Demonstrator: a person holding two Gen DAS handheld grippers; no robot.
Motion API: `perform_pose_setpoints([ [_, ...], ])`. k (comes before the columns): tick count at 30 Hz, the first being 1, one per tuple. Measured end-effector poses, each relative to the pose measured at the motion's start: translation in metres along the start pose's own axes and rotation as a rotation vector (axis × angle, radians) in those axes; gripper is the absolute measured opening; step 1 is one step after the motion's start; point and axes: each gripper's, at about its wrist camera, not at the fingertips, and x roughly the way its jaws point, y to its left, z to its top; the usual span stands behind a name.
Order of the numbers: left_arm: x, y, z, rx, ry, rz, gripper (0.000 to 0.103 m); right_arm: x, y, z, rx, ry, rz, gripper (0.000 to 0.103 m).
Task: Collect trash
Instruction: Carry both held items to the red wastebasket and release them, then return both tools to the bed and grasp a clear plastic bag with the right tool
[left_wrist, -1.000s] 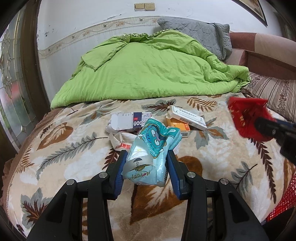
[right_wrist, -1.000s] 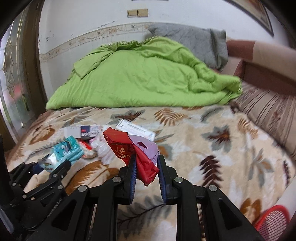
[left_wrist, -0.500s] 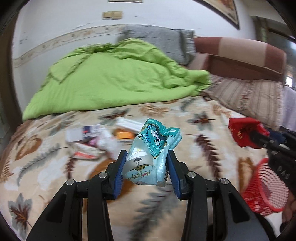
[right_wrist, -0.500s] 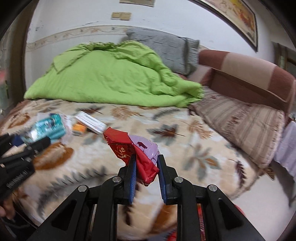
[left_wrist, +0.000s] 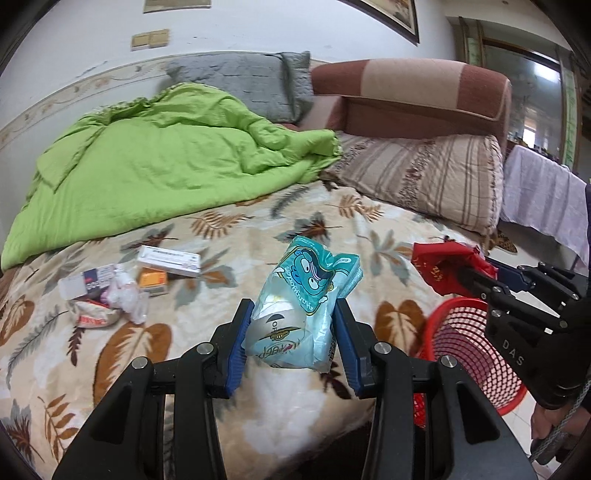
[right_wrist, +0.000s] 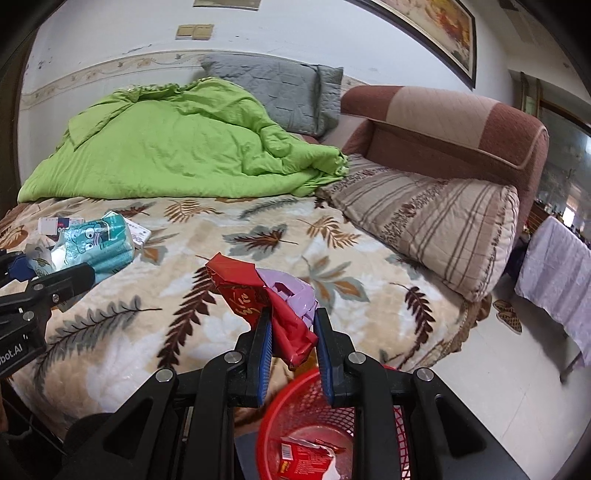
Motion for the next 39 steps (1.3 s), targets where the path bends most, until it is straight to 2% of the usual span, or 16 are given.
perform_pose_setpoints([
  [7,0.003,-0.024,0.001,0.026,0.027,-0.042,0.042,0.001,-0.019,-0.007,0.054,0.024,0.02,0.023],
  [14,0.002,-0.062,0.006,0.066,0.075,-0.164,0.042,0.006,-0.081,-0.031,0.262,0.126,0.126,0.024],
  [21,0.013,-0.113,0.005,0.129,0.144,-0.283,0.043,-0.007,-0.138,-0.062,0.379,0.174,0.062,0.025],
  [28,0.026,-0.145,0.003,0.168,0.191,-0.326,0.043,-0.01,-0.159,-0.074,0.425,0.193,0.05,0.026],
  [30,0.029,-0.151,0.003,0.177,0.2,-0.336,0.047,-0.008,-0.161,-0.075,0.43,0.197,0.05,0.027],
  [31,0.032,-0.155,0.004,0.184,0.202,-0.334,0.054,-0.007,-0.162,-0.076,0.434,0.199,0.052,0.029],
  [32,0.033,-0.157,0.004,0.188,0.2,-0.329,0.056,-0.007,-0.163,-0.076,0.44,0.203,0.058,0.034],
  [37,0.032,-0.155,0.006,0.18,0.198,-0.342,0.065,-0.007,-0.165,-0.075,0.447,0.197,0.047,0.042],
  [39,0.028,-0.15,0.008,0.175,0.186,-0.332,0.065,-0.009,-0.164,-0.074,0.448,0.192,0.045,0.043],
])
